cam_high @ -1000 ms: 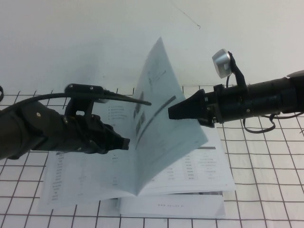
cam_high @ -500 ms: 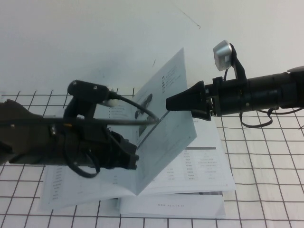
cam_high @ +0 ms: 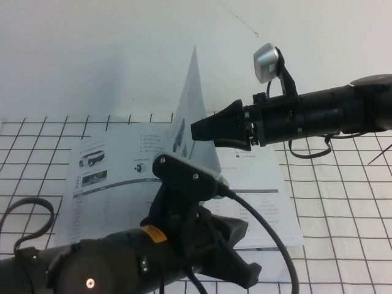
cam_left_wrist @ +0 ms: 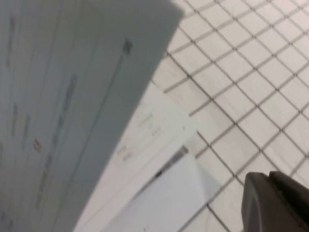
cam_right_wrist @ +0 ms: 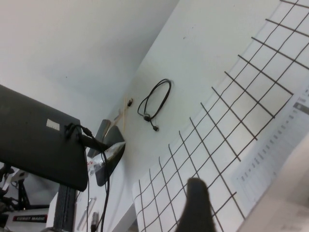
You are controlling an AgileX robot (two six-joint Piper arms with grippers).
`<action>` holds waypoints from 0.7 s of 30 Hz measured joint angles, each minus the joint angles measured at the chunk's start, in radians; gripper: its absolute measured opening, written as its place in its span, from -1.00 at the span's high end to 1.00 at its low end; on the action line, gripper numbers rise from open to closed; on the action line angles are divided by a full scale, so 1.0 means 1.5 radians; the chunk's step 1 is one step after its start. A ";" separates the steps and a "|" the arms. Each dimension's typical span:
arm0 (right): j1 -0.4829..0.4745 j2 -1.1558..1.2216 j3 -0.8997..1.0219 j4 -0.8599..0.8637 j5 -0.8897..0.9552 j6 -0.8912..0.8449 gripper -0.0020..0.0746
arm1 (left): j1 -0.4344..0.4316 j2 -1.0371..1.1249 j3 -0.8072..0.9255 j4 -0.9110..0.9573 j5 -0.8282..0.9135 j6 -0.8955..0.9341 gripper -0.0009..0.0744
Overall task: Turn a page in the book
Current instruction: Open the closed book
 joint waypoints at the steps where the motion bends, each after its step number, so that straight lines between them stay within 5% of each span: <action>1: 0.003 0.000 0.000 0.000 0.000 0.000 -0.38 | -0.008 0.001 0.000 -0.007 -0.030 0.000 0.98; 14: 0.011 -0.001 -0.006 0.042 0.002 0.000 -0.38 | -0.016 0.062 0.003 -0.102 -0.179 0.005 0.98; 21: 0.011 -0.024 -0.049 0.042 0.002 0.000 -0.38 | -0.016 0.070 0.003 -0.253 -0.245 0.067 0.98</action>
